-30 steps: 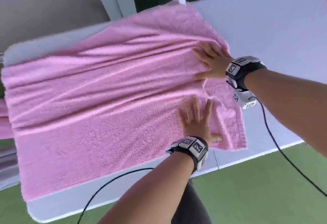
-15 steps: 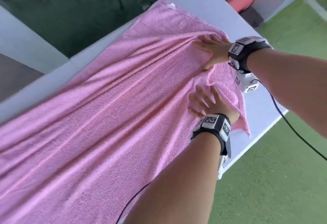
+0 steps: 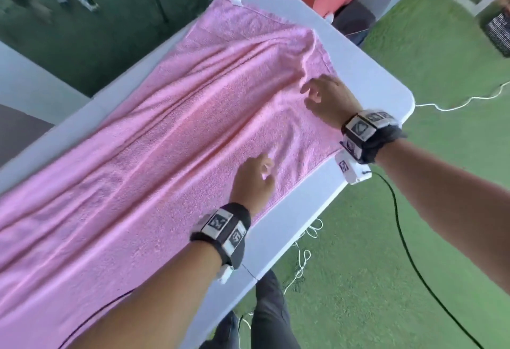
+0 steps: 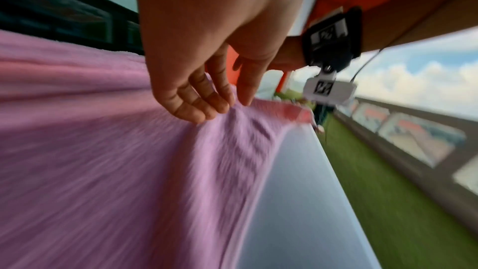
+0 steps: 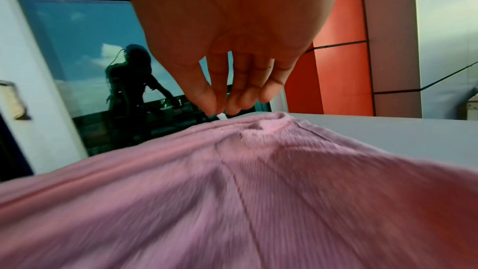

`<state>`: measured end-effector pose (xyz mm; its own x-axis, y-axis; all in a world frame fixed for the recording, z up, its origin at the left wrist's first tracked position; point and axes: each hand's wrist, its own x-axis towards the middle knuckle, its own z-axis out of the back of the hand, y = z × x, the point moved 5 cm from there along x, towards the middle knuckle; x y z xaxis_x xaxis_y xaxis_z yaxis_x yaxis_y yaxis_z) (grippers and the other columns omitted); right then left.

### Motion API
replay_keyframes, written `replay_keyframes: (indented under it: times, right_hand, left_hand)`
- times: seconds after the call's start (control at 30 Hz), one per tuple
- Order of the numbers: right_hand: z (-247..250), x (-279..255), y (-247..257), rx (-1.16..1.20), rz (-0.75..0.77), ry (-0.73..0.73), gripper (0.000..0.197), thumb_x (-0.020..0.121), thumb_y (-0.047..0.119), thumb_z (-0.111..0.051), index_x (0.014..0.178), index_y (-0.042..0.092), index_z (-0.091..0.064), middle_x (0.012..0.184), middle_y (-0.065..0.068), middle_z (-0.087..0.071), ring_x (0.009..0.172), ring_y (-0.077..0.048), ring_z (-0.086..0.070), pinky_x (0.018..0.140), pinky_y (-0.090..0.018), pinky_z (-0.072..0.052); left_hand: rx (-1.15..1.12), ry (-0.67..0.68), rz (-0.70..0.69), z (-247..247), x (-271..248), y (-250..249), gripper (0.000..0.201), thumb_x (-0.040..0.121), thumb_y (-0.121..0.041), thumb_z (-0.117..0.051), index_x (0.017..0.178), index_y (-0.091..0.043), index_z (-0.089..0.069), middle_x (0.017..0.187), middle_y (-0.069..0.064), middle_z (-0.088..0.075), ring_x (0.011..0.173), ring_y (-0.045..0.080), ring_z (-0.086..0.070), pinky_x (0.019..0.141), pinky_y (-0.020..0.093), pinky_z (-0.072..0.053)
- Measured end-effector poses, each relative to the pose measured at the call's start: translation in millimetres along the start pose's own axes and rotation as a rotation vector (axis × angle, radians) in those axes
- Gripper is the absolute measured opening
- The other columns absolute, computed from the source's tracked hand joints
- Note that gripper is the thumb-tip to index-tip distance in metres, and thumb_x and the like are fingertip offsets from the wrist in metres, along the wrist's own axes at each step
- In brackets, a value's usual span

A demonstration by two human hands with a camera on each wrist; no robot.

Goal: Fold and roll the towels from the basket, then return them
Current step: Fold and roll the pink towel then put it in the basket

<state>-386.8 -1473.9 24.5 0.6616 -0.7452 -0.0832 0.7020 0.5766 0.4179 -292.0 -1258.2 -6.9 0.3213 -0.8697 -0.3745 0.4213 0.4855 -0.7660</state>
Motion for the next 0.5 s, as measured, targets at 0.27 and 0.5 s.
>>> replay_keyframes:
  times: [0.27, 0.5]
  right_hand:
    - [-57.9, -103.7, -41.5, -0.083, 0.055, 0.256, 0.034, 0.085, 0.001, -0.059, 0.114, 0.019, -0.064, 0.124, 0.003, -0.058, 0.119, -0.016, -0.052, 0.101, -0.035, -0.046]
    - [-54.2, -95.4, -47.9, -0.173, 0.028, 0.221, 0.016, 0.087, 0.001, -0.058, 0.098, 0.010, -0.066, 0.109, -0.007, -0.067, 0.101, -0.028, -0.063, 0.086, -0.040, -0.056]
  left_hand:
    - [0.376, -0.038, 0.012, 11.0, -110.5, 85.2, 0.020, 0.081, -0.005, -0.068, 0.099, -0.008, -0.062, 0.099, 0.003, -0.058, 0.093, 0.021, -0.053, 0.084, 0.036, -0.049]
    - [0.433, -0.059, -0.026, 0.7, -109.9, 87.9, 0.012, 0.084, 0.001, -0.062, 0.093, -0.005, -0.068, 0.089, 0.007, -0.065, 0.081, 0.019, -0.057, 0.074, 0.032, -0.053]
